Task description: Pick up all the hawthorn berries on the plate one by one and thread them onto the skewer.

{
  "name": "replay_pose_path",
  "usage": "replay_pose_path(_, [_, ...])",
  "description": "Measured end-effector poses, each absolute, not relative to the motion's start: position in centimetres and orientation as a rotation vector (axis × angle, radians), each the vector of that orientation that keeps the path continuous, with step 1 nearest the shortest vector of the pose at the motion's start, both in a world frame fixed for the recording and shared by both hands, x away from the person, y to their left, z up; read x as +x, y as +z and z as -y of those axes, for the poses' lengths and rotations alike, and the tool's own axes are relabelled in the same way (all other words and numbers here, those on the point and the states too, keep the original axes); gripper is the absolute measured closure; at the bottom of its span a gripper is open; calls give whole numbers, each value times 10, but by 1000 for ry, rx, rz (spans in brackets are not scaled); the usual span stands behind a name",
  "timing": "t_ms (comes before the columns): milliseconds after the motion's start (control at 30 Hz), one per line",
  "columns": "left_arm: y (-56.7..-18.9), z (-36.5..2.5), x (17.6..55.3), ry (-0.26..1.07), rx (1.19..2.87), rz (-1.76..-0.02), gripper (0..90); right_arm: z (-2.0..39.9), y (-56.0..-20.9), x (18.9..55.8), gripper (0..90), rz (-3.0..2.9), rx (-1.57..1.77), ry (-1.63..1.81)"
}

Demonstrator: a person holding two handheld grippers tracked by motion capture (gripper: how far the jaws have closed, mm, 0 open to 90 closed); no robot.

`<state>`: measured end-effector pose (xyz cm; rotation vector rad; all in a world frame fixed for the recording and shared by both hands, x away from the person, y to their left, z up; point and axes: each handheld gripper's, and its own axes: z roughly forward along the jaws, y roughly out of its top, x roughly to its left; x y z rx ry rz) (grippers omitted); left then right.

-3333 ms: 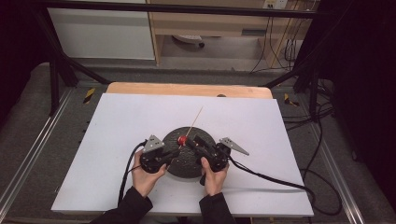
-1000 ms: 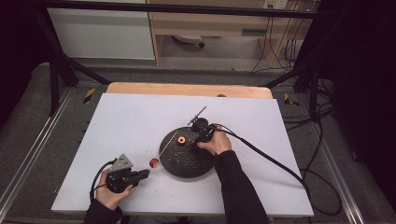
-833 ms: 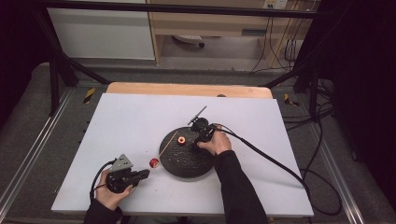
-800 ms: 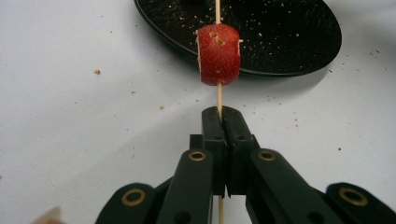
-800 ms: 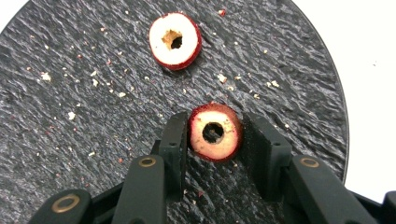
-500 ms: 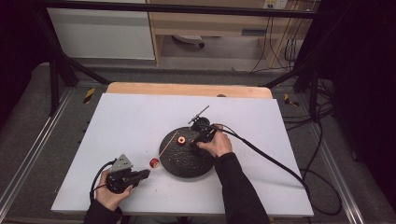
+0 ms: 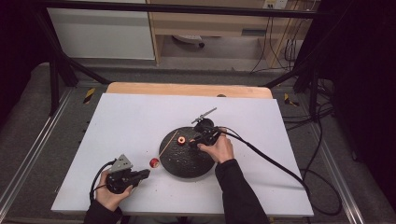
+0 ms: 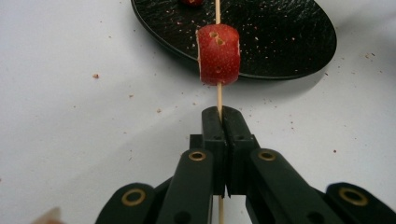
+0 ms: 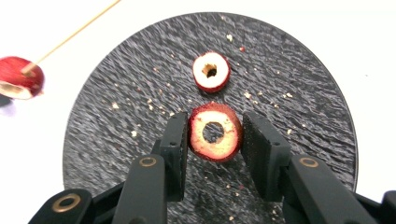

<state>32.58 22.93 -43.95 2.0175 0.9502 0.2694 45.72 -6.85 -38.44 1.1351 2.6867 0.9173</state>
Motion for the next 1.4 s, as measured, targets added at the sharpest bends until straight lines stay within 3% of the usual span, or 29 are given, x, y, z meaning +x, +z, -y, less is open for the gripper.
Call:
replay_pose_path(733, [-438, -227, 323, 273, 2006, -943, 886, 95, -397, 415, 626, -2334, 1275, 1559])
replay_pose_path(1400, [-437, -222, 319, 272, 2002, -922, 886, 99, -423, 385, 627, -1979, 1405, 1909])
